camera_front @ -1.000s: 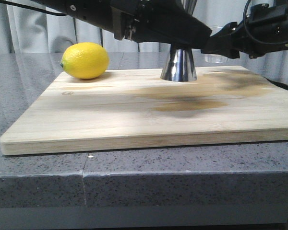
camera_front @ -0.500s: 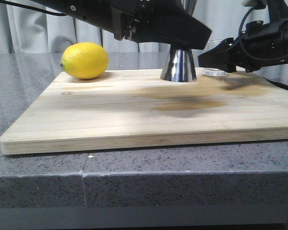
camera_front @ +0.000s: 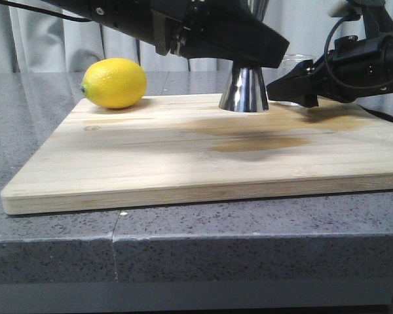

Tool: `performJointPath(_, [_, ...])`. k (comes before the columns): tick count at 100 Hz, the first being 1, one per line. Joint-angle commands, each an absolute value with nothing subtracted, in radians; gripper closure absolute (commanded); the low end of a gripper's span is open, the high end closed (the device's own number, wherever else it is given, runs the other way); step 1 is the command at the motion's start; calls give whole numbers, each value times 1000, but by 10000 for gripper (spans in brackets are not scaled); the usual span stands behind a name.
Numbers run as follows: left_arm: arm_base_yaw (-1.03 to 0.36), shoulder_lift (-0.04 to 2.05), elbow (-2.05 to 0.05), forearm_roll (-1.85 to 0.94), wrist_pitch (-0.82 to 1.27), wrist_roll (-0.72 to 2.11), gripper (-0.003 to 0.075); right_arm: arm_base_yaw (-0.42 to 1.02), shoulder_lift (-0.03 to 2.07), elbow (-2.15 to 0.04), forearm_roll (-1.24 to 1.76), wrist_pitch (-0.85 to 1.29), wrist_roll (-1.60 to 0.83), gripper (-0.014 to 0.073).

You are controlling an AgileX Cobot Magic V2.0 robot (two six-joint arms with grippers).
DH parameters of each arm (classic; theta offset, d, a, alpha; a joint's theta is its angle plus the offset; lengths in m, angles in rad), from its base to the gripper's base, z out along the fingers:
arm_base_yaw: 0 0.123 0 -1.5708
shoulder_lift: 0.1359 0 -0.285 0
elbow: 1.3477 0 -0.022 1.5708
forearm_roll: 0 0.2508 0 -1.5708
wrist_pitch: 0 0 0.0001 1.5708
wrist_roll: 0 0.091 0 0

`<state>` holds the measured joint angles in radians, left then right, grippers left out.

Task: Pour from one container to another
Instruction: 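Lower the beaker onto the board with the right gripper and release, then lower the filled jigger onto the board beside the lemon with the left gripper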

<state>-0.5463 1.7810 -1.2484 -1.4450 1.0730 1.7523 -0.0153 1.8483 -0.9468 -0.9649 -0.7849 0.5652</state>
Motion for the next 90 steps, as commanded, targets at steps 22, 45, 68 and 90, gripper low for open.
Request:
performJointPath(22, [-552,1738,-1282,-1517,1110,1754,739,-22,1776,-969,-857,-871,556,16])
performJointPath(45, [-552,1738,-1282,-1517,1106,1756,739,-22,1684,-971,-854,-900,556,16])
performJointPath(68, [-525,1738,-1282,-1517,1110,1767,739,-22,1517,-971,-831,-941,556,16])
performJointPath(90, [-439,1738,-1282,-1517,1157,1778,739,-22,1308,-971,-828,-939,556,16])
